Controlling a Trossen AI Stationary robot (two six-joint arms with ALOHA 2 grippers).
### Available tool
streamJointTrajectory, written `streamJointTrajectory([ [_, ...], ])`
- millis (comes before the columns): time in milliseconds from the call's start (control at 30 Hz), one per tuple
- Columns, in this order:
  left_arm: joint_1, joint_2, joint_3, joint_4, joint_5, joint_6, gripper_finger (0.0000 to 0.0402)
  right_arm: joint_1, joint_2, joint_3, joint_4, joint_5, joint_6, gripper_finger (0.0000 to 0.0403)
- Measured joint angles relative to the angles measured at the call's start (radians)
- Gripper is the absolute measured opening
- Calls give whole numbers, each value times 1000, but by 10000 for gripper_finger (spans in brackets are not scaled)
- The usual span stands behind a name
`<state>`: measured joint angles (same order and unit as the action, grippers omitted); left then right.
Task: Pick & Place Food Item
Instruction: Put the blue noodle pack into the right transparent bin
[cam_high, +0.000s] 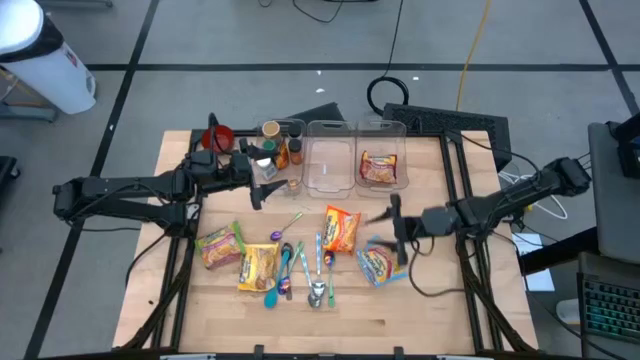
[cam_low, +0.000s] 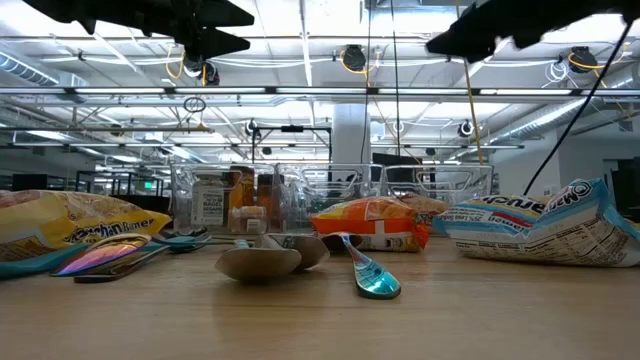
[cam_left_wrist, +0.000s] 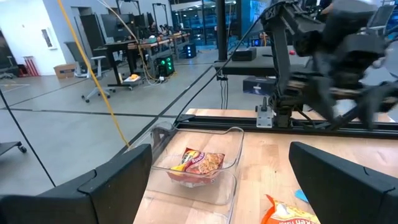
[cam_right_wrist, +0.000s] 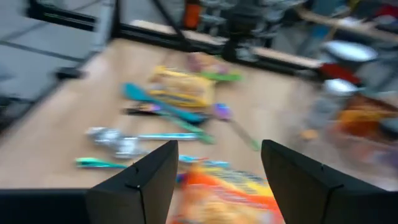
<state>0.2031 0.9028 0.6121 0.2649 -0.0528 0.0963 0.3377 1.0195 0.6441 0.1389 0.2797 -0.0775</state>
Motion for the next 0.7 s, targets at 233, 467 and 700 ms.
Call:
streamJointTrajectory([
  [233,0,0,0,0,0,22,388,139,196,228,-285,33,157,241],
  [467,0,0,0,-35,0,22,388,195,418,405,-590,30,238,238],
  [700,0,0,0,-62,-1,-1,388,254,504,434,-635,2,406,226],
])
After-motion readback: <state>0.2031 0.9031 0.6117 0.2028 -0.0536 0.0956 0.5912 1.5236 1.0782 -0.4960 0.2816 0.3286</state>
